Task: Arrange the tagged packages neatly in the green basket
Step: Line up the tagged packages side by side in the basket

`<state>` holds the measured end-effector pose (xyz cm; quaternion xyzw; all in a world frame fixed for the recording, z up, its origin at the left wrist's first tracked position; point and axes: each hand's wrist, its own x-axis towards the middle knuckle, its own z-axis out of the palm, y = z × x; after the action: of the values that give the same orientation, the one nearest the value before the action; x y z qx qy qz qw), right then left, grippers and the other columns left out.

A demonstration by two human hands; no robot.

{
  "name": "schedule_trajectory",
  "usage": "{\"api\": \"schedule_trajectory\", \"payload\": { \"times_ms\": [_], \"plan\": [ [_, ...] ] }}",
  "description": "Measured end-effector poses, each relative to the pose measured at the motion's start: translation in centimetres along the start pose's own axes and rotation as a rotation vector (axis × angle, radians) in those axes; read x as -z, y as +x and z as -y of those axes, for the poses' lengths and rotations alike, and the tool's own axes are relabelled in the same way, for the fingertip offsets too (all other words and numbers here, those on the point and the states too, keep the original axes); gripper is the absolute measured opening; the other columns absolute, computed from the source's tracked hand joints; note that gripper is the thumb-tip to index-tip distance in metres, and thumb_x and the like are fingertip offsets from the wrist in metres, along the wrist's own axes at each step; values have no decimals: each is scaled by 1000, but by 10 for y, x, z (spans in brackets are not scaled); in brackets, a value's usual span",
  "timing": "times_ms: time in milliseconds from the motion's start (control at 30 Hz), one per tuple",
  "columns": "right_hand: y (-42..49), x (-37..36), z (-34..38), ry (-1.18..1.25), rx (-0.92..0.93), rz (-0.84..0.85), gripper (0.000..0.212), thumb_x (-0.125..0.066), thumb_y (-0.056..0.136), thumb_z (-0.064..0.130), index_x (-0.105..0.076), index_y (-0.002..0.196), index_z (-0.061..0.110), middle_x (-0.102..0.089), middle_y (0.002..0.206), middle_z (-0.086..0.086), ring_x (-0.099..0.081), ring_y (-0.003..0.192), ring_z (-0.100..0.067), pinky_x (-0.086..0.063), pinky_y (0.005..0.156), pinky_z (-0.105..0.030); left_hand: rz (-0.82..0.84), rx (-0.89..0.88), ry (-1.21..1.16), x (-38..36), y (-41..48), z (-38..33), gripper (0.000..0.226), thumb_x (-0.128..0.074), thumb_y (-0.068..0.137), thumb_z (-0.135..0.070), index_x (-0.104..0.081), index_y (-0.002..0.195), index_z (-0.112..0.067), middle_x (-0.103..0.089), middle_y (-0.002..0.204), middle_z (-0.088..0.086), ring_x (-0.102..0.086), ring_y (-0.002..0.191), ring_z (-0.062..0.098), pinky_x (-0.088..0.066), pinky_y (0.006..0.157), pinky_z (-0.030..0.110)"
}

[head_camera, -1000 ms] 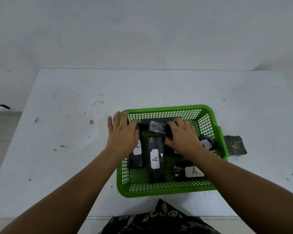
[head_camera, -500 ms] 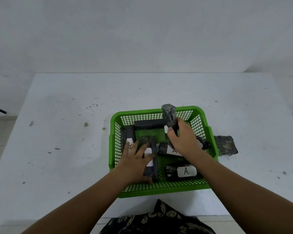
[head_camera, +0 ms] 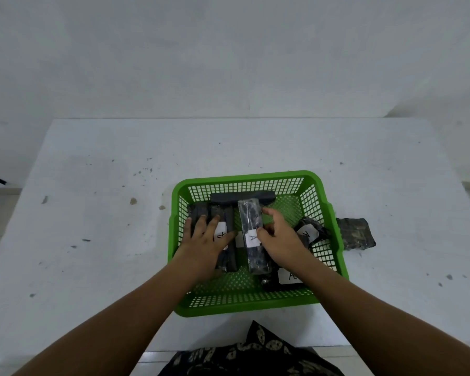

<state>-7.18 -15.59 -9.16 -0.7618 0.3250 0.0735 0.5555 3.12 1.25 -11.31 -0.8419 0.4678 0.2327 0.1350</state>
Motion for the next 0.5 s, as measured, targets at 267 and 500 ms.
{"api": "schedule_trajectory", "payload": {
  "times_ms": [267, 500],
  "plan": [
    [10, -21, 3, -212, 16, 21, 47, -54, 95, 20, -30, 136, 20, -64, 92, -21, -60, 69, -28, -46, 58, -38, -10, 38, -62, -5, 0, 5, 99, -61, 79, -56, 5, 147, -30, 5, 159, 10, 6, 144, 38, 6, 114, 57],
    [25, -26, 6, -460, 56, -20, 25, -54, 95, 25, -48, 114, 10, -64, 104, -15, -61, 89, -28, -52, 75, -40, -31, 44, -119, -4, 2, 3, 99, -57, 75, -67, -6, 147, -22, 1, 159, 10, 4, 144, 36, 3, 116, 57]
  ]
}}
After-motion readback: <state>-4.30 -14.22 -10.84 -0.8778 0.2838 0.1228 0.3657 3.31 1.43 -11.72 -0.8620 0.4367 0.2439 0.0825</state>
